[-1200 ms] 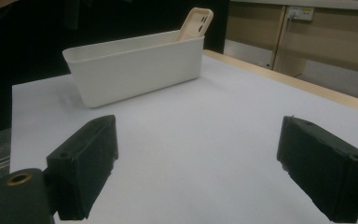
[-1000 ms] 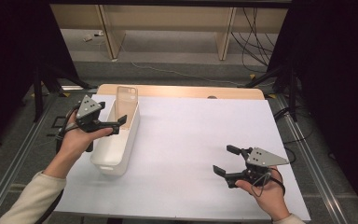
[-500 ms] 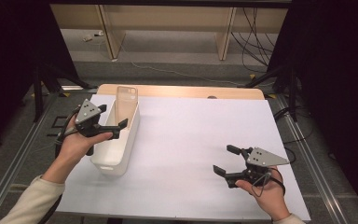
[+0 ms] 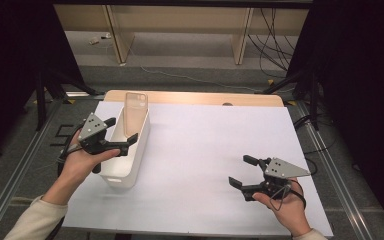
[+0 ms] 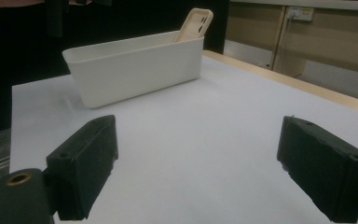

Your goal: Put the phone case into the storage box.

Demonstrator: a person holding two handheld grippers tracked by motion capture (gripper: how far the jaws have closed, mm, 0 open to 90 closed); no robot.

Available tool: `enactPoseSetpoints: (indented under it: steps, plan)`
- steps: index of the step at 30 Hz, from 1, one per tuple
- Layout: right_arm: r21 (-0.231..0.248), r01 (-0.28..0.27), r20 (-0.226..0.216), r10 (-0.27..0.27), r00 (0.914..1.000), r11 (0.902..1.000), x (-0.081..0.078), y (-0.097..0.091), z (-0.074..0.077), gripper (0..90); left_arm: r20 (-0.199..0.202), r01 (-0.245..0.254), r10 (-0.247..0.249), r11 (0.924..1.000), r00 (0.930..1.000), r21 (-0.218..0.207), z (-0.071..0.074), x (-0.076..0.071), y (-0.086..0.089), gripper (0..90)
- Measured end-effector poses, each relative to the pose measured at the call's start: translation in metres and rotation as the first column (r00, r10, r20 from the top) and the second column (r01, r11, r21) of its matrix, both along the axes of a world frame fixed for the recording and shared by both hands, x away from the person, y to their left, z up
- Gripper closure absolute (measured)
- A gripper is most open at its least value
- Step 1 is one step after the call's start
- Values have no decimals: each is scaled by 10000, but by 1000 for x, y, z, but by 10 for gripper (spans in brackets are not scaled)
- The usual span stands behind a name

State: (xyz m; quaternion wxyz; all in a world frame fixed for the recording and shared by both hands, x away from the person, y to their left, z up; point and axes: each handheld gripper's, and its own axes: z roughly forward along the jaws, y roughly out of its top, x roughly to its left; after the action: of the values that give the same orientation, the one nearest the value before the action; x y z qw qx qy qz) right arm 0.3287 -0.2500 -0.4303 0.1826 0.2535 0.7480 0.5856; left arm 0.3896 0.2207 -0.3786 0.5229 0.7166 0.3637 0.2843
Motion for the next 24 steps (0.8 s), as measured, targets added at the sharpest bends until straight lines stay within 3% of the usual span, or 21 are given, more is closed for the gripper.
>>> enactPoseSetpoints:
  steps: [8,10,11,15,16,17,18,24]
  plan:
    - [-107,45,-37,-45,10000,9999,0,0,1,136,54,314,-312,9991,9995,-284,-4,-14,-1,75]
    - [-270,29,-413,-40,9991,9996,-2,0,2,136,18,419,-419,9982,9991,-435,-6,-18,-2,75]
    - [-279,27,-183,-32,9998,9996,-1,0,1,136,16,492,-492,9975,9988,-504,-8,-19,-2,75]
    - [-214,31,-164,-34,9999,9998,-1,0,1,136,23,653,-653,9963,9979,-561,-13,-24,-4,75]
    - [-221,27,-167,-31,9999,9998,-1,0,1,136,1962,1160,-1679,9609,9661,2514,-2,-8,13,77]
    - [-226,23,-163,-27,9999,9997,-1,0,1,136,1680,1379,-1788,9635,9694,2295,-4,-10,12,78]
    - [-266,53,-185,-58,9998,9996,-1,0,1,136,1641,1409,-1792,9650,9700,2210,-5,-11,11,79]
    - [-297,31,-193,-36,9998,9996,-1,-1,1,136,1674,1368,-1771,9640,9699,2278,-10,-17,9,82]
